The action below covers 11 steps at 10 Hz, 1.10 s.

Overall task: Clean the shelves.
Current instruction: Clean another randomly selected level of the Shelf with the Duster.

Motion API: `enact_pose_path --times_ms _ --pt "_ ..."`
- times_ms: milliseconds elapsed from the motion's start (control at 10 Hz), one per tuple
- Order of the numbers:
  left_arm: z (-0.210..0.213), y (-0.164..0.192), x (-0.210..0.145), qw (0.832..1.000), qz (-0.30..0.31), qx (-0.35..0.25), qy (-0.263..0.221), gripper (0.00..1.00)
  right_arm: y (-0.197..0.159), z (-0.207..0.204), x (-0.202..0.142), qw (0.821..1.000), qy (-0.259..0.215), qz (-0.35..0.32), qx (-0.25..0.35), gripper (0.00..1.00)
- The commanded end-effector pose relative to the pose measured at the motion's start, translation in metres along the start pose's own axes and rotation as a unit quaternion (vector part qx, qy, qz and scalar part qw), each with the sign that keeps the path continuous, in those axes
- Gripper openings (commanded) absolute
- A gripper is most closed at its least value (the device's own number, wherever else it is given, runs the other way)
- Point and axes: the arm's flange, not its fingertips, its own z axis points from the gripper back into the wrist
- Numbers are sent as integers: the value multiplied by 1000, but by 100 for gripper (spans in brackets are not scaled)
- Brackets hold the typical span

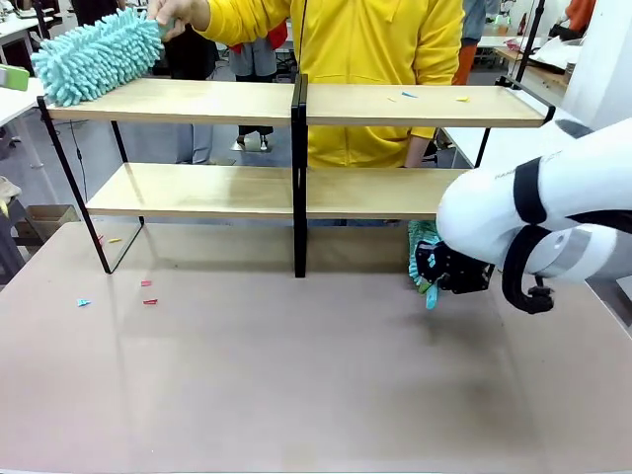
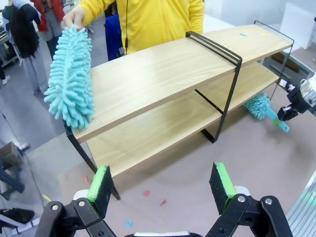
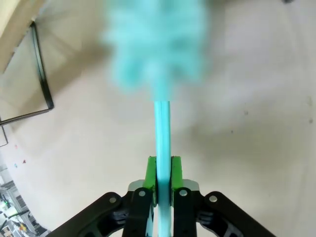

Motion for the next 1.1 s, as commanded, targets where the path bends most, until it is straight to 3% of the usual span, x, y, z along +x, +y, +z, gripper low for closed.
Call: enact_pose_path --times_ms 0,400,500,900,1000 --pt "0 -1 0 1000 1 2 0 100 -50 28 -48 999 20 -29 -1 13" --pt "0 -1 0 1000 1 2 0 100 -66 41 -47 998 45 -36 7 13" --pt "0 -1 0 1000 1 2 0 100 -12 32 1 998 38 -40 0 13" --pt "0 -1 0 1000 1 2 0 100 -14 35 0 998 44 -43 -1 13" --pt "0 -1 0 1000 1 2 0 100 -20 40 7 998 28 -50 -25 13"
